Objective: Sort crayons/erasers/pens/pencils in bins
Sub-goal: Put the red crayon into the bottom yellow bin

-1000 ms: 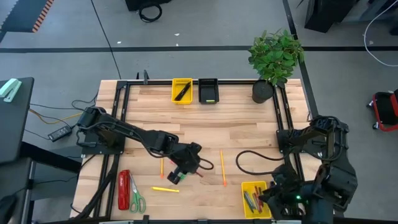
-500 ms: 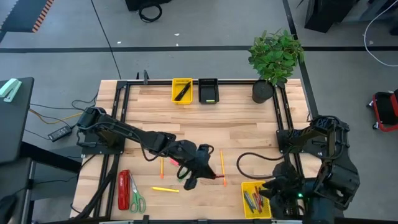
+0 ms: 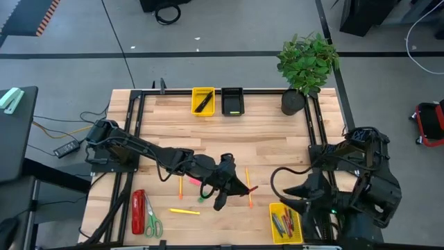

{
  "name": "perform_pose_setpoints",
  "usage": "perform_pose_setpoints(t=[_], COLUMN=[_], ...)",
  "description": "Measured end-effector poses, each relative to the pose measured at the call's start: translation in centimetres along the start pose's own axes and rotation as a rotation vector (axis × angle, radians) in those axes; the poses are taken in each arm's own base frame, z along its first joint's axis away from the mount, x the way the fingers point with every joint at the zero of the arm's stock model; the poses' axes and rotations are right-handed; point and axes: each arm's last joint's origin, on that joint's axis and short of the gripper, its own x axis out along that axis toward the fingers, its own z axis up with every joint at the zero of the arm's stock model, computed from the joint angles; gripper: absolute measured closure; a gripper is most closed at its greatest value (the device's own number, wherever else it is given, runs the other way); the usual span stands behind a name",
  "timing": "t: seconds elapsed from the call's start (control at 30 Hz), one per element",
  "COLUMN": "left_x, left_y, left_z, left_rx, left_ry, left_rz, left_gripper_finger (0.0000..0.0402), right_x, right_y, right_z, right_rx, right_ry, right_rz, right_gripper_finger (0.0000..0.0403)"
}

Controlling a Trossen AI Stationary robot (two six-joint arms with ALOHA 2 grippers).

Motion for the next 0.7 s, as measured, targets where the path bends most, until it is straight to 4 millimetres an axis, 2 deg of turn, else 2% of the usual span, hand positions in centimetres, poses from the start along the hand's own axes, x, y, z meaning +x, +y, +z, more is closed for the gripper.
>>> perform_pose_setpoints(t=[0.23,0.53,0.7], left_x=[0.0,-0.2,-0.3], left_y=[-0.4,-0.6,-0.4], left_z=[1.1,1.9,2.5], left_rx=[-0.056,-0.095,-0.097], left_ry=[-0.127,-0.228,-0.271], left_rz=[-0.028,-0.026,-0.038], left_gripper_finger=[0.0368,0.0357,0.0366], right_x=[1.1,0.1,0.7], right_y=[0.6,0.6,0.4], right_z=[1.1,3.7,4.3], right_rx=[-0.087,-0.073,-0.065], right_ry=[-0.074,-0.185,-0.193], right_rz=[0.010,0.032,0.008], right_gripper_finger=[0.0254,0.0249,0.0232])
